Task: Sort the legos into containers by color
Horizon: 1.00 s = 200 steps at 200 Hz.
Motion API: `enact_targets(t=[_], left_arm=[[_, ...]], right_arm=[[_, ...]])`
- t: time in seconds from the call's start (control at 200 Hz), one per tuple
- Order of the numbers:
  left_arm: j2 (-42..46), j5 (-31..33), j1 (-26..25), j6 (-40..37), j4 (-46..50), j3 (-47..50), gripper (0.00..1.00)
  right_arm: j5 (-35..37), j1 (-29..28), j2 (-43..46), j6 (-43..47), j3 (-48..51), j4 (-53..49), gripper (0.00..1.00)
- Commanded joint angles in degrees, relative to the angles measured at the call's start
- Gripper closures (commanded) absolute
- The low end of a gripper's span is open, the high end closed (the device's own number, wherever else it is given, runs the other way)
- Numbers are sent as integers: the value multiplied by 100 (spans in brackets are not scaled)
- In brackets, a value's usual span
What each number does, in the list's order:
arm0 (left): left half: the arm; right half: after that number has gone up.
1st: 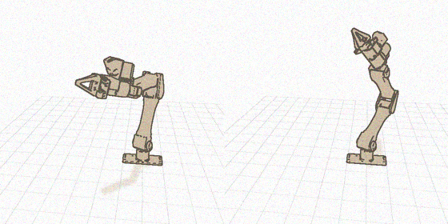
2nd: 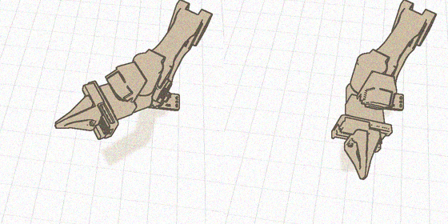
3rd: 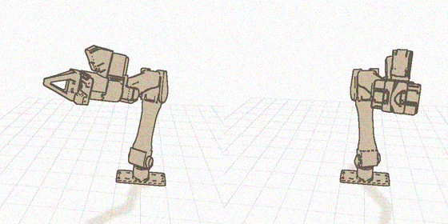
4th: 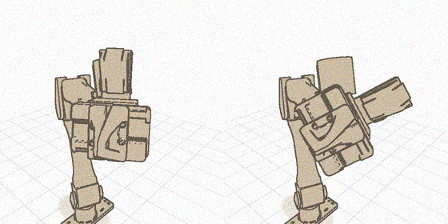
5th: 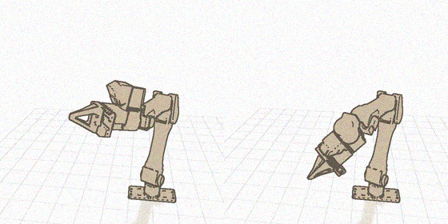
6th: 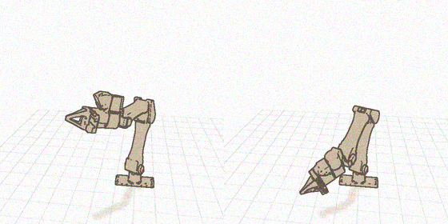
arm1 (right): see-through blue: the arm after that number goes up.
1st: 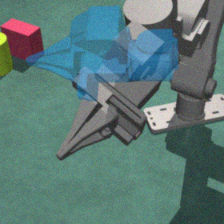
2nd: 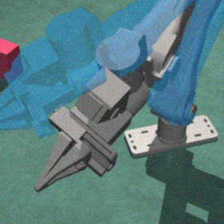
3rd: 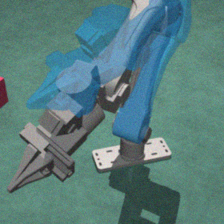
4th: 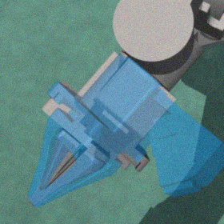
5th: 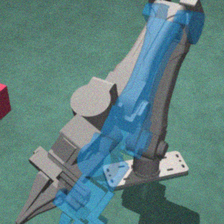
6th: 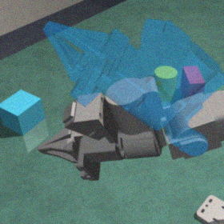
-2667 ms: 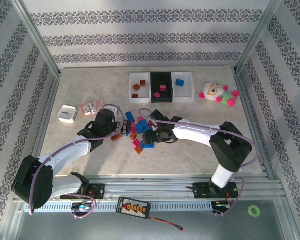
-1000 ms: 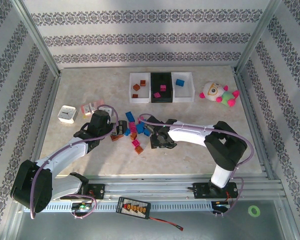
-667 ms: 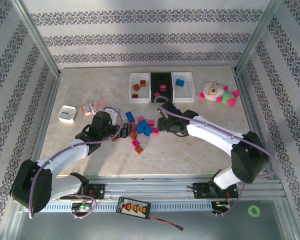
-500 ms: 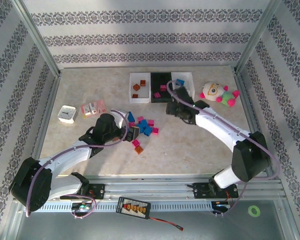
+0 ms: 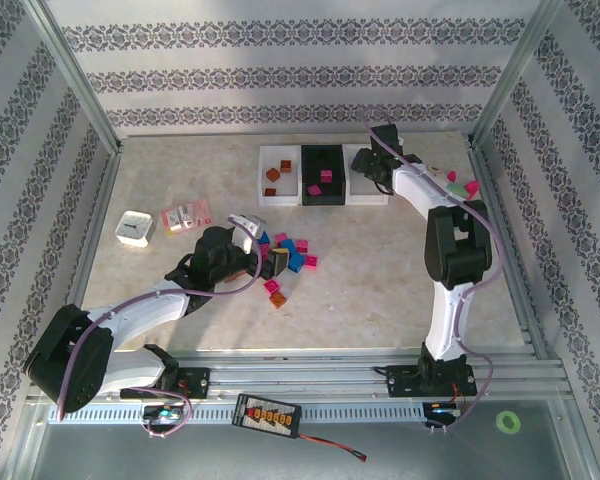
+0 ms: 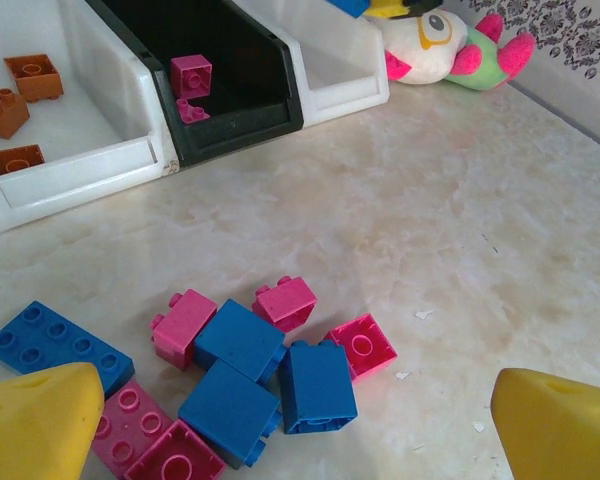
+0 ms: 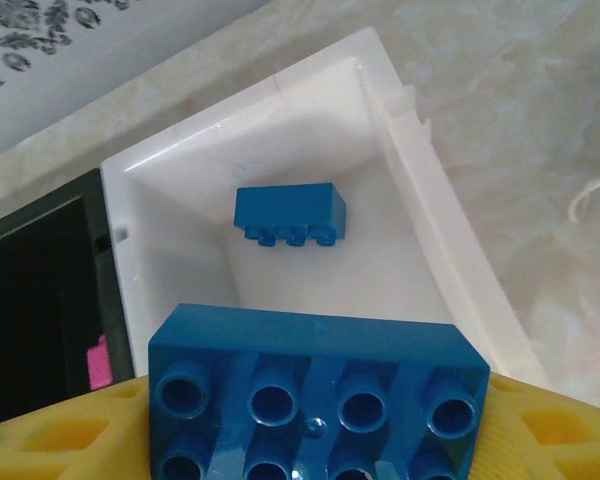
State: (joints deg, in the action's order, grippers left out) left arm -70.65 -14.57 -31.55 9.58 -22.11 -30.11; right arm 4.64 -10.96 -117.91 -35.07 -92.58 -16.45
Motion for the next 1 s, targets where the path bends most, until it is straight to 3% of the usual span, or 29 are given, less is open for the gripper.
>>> enact_targets(t=[0.0,0.2,0.42,0.739,0.869,0.994], left_arm=[[1,16,-92,-140,-232,7,1],[-1,65,-99,-194,-197,-9,1],[-33,100,-104,-176,-283,-5,1],[132,462,-102,-229,-224,142,1],[344,683,-88,-247,-105,257,1],[584,1313,-69,-96,218,336,1]], right_arm=[[-258,61,-300,-315,-358,98,39],[-385,77,-471,-404,-339,97,35],[-426,78,-167,-334,-100,104,18],[-758,-55,1094,-192,1038,588,15],[-1275,-254,1677,473,1862,924,12],[-2346,-563,2121,1961,2507,997,16]])
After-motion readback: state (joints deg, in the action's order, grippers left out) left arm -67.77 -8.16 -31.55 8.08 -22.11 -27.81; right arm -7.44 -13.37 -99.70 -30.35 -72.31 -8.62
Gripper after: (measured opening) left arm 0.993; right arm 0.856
